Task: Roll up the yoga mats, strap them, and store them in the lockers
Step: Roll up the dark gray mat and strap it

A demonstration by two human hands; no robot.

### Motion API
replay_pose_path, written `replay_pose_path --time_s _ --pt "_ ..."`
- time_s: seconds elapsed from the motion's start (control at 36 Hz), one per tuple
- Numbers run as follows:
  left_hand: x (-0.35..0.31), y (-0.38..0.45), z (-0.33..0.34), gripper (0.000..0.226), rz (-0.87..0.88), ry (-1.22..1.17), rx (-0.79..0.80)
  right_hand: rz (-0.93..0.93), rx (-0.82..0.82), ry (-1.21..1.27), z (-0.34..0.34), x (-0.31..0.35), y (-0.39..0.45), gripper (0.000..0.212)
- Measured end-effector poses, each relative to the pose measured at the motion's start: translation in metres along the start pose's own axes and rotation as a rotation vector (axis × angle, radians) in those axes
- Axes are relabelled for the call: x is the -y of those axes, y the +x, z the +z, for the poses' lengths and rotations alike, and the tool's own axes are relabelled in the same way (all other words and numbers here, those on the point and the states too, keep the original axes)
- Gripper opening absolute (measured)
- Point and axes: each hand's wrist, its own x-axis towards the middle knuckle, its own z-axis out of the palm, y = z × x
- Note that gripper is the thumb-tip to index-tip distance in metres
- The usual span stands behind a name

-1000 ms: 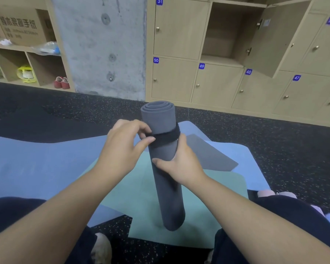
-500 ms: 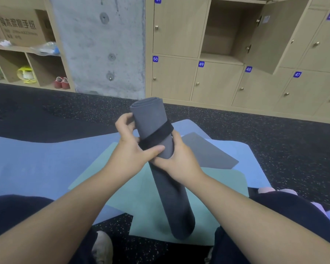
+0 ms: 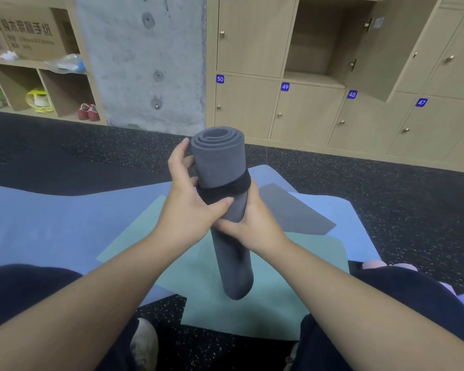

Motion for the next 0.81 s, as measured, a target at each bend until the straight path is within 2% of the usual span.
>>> replay_pose_path --time_s 0.25,0.33,0.42,0.5,0.58,0.69,0.81 --pt "-0.013 0.008 -0.011 0.103 0.008 -0.071 -0.098 0.099 0.112 -0.086 -0.005 -0.004 -0.002 0.097" --pt "-0.012 0.009 -0.012 0.092 -0.016 -0.072 -0.122 0.134 0.077 -0.134 -0.003 -0.003 -0.002 0.090" --pt "-0.005 0.006 -0.008 0.071 0.023 0.098 -0.191 0.149 0.028 -0.165 0.001 -0.003 -0.002 0.080" --pt "0.001 0.003 -0.008 0.062 0.238 0.552 -0.291 0.161 0.011 -0.239 0.005 -0.005 -0.003 0.076" --pt "0.000 0.000 -0.009 0.051 0.335 0.809 -0.277 0.162 -0.008 -0.316 0.005 -0.008 -0.003 0.075" --pt "0.001 0.001 -0.009 0.045 0.247 0.839 -0.141 0.172 -0.011 -0.377 0.003 -0.008 -0.003 0.077" --pt "0.000 0.002 -0.010 0.030 0.193 0.784 -0.081 0.175 0.004 -0.409 0.004 -0.007 -0.004 0.079"
